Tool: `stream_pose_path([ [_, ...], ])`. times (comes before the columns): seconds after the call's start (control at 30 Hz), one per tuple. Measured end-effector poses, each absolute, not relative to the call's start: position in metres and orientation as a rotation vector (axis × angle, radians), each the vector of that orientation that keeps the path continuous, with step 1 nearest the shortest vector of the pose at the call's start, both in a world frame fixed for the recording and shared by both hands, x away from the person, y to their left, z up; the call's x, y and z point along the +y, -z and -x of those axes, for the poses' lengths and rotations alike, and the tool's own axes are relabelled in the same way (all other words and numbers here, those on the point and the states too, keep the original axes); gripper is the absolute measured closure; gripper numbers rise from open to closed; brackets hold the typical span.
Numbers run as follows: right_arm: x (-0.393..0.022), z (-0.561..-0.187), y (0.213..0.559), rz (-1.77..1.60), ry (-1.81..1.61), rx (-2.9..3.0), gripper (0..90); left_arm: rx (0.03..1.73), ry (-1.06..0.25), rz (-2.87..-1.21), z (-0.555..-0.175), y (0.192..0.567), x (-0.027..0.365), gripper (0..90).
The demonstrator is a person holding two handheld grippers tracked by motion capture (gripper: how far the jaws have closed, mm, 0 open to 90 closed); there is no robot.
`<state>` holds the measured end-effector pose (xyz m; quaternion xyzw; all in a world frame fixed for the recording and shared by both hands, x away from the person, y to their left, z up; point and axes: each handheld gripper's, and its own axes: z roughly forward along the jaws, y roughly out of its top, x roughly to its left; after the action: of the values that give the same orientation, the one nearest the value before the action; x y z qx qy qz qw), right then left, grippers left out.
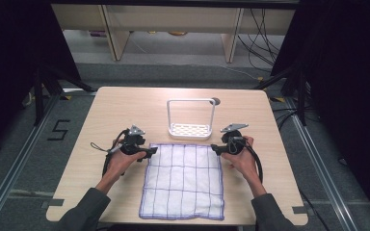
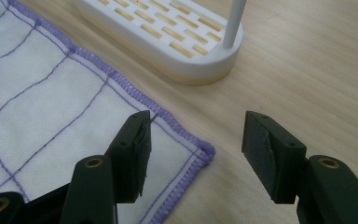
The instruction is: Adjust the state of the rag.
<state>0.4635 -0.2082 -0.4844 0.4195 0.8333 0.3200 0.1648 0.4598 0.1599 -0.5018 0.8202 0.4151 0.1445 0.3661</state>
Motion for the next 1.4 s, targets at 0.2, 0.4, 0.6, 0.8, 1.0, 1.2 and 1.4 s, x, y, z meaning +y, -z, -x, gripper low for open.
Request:
stream_pose_path([
  [0.2,-0.2,-0.463,0.492,-1.241,-0.883,2.397,43.1,1.064,-0.398,-2.117,-0.461,0.505,0.153,34.0],
  [0.4,-0.199,-0.465,0.498,-1.215,-0.863,2.393,43.6,1.051,-0.37,-2.148,-0.464,0.513,0.153,40.7],
  [0.6,-0.198,-0.465,0.5,-1.218,-0.847,2.397,47.0,0.998,-0.394,-2.151,-0.462,0.515,0.149,53.5],
  [0.8,-0.199,-0.465,0.501,-1.19,-0.853,2.403,55.2,0.922,-0.381,-2.159,-0.458,0.515,0.146,73.4],
  [1.0,-0.198,-0.463,0.504,-1.244,-0.94,2.403,73.0,0.908,-0.346,-2.124,-0.457,0.518,0.149,84.1],
  [1.2,-0.196,-0.463,0.502,-1.147,-0.939,2.428,85.3,0.923,-0.336,-2.076,-0.456,0.518,0.15,86.8],
  [1.4,-0.202,-0.459,0.485,-1.13,-1.008,2.393,86.1,0.928,-0.302,-2.015,-0.457,0.512,0.159,87.3],
])
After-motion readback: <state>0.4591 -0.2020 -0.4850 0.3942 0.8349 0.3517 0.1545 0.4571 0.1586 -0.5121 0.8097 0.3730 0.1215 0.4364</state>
